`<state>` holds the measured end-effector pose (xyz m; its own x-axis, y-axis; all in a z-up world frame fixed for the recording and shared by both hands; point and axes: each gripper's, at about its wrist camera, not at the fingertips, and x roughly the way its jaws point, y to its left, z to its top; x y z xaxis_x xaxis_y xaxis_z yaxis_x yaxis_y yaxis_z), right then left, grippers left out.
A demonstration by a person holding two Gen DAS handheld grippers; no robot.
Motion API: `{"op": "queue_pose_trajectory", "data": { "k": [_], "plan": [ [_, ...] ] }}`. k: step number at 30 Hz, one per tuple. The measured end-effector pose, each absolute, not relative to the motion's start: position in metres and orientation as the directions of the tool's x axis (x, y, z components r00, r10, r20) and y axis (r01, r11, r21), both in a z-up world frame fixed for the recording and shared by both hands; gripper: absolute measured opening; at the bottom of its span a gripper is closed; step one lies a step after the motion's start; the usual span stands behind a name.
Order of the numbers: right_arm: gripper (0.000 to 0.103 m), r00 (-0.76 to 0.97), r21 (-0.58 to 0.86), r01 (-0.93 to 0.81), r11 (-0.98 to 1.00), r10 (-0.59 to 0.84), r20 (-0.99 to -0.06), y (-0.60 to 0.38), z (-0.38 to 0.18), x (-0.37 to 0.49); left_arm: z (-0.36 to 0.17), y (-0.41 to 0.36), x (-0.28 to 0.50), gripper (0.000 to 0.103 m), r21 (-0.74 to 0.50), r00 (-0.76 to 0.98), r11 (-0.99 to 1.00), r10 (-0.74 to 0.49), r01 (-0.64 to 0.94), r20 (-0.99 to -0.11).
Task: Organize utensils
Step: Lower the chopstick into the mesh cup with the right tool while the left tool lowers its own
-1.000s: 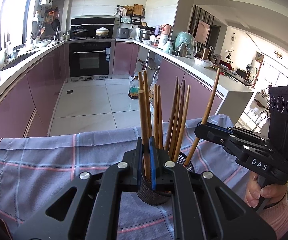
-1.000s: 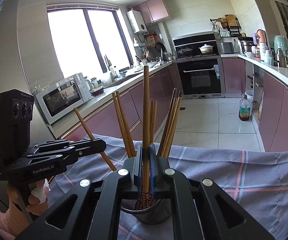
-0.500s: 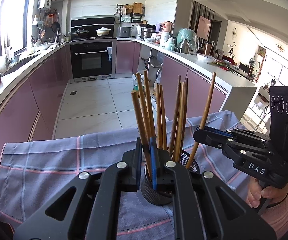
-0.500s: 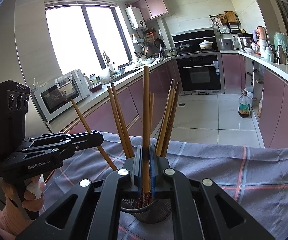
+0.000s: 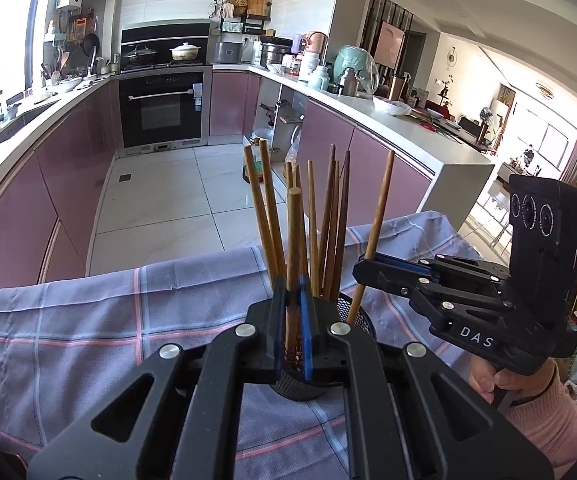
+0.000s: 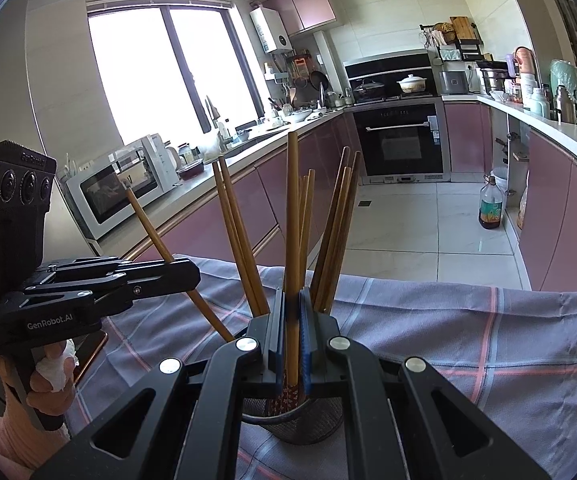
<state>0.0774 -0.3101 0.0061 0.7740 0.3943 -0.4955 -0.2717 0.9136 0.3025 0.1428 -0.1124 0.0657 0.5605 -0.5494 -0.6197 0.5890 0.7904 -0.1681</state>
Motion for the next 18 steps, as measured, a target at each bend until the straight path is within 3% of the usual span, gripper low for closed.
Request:
{"op": "queue_pose_trajectory", "data": {
  "k": [18],
  "plan": [
    [0.008, 0.757, 0.327, -0.244, 0.913, 0.389, -0.524, -0.314, -0.001, 0.088, 0.053, -0.113, 0.162, 0.008, -0.188, 0.536, 0.803, -0.532, 0.566, -0.656]
  ]
}}
